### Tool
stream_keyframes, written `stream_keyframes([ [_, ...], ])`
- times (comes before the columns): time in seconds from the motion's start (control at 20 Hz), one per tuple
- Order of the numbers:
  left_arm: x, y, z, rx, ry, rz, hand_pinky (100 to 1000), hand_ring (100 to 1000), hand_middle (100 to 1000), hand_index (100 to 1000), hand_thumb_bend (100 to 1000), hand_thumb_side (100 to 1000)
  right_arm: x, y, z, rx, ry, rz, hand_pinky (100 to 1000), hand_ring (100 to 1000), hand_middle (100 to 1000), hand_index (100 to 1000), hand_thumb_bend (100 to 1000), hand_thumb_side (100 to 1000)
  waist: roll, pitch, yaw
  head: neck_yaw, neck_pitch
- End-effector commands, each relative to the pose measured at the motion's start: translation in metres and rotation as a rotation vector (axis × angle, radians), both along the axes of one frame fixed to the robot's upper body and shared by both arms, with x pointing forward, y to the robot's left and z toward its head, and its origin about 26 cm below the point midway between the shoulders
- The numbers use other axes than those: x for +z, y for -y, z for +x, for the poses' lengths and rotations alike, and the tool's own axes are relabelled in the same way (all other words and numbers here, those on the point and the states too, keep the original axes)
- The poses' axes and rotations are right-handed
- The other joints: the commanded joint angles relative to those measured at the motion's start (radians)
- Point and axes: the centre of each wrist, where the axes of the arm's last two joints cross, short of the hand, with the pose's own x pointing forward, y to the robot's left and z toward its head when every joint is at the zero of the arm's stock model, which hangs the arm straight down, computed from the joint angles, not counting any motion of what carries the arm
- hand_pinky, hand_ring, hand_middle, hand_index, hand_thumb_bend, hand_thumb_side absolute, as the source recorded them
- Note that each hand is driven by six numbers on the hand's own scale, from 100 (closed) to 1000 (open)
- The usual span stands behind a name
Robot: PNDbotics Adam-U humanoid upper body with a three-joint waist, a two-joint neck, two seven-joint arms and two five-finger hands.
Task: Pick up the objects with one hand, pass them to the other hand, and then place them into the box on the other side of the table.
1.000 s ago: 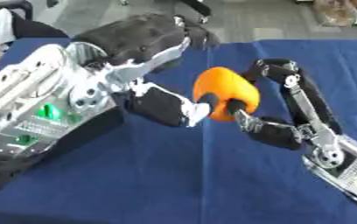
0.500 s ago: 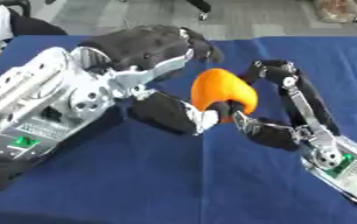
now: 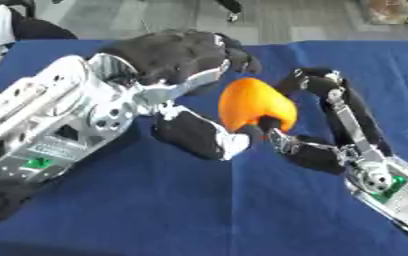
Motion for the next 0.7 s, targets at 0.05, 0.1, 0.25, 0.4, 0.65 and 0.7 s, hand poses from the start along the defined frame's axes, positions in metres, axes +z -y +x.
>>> stream_keyframes([
  [0.05, 0.0048, -0.0004, -0.0018, 0.057, -0.026, 0.01, 955, 884, 797, 922, 288, 590, 0.007, 0.0002, -0.0005, 0.015, 0.045, -0.006, 613, 468, 423, 600, 100, 100, 0.011, 0.005, -0.001, 0.005, 0.005],
  [0.1, 0.0045, -0.0003, -0.0018, 0.059, -0.025, 0.009, 955, 884, 797, 922, 283, 590, 0.0066, 0.0001, -0.0007, 0.017, 0.047, -0.007, 613, 468, 423, 600, 100, 100, 0.011, 0.005, -0.001, 0.006, 0.005],
  [0.25, 0.0031, 0.0, -0.0019, 0.068, -0.03, 0.013, 953, 882, 795, 920, 265, 588, 0.0059, -0.0006, -0.0011, 0.022, 0.054, -0.01, 615, 468, 423, 599, 100, 100, 0.01, 0.007, -0.002, 0.008, 0.005],
  [0.4, 0.002, 0.0006, -0.0019, 0.076, -0.04, 0.014, 951, 880, 790, 913, 240, 605, 0.0054, -0.0013, -0.0013, 0.033, 0.064, -0.016, 616, 468, 423, 598, 102, 100, 0.01, 0.008, -0.002, 0.011, 0.005],
  [0.65, 0.0, 0.0019, -0.0008, 0.076, -0.066, 0.019, 942, 872, 777, 886, 201, 640, 0.0056, -0.0013, -0.0012, 0.04, 0.078, -0.017, 617, 468, 423, 597, 105, 100, 0.01, 0.009, -0.003, 0.011, 0.005],
  [0.7, -0.0004, 0.0021, -0.0005, 0.076, -0.071, 0.02, 942, 872, 776, 883, 195, 654, 0.0058, -0.0012, -0.0011, 0.04, 0.082, -0.017, 618, 468, 423, 597, 107, 100, 0.011, 0.009, -0.003, 0.011, 0.005],
])
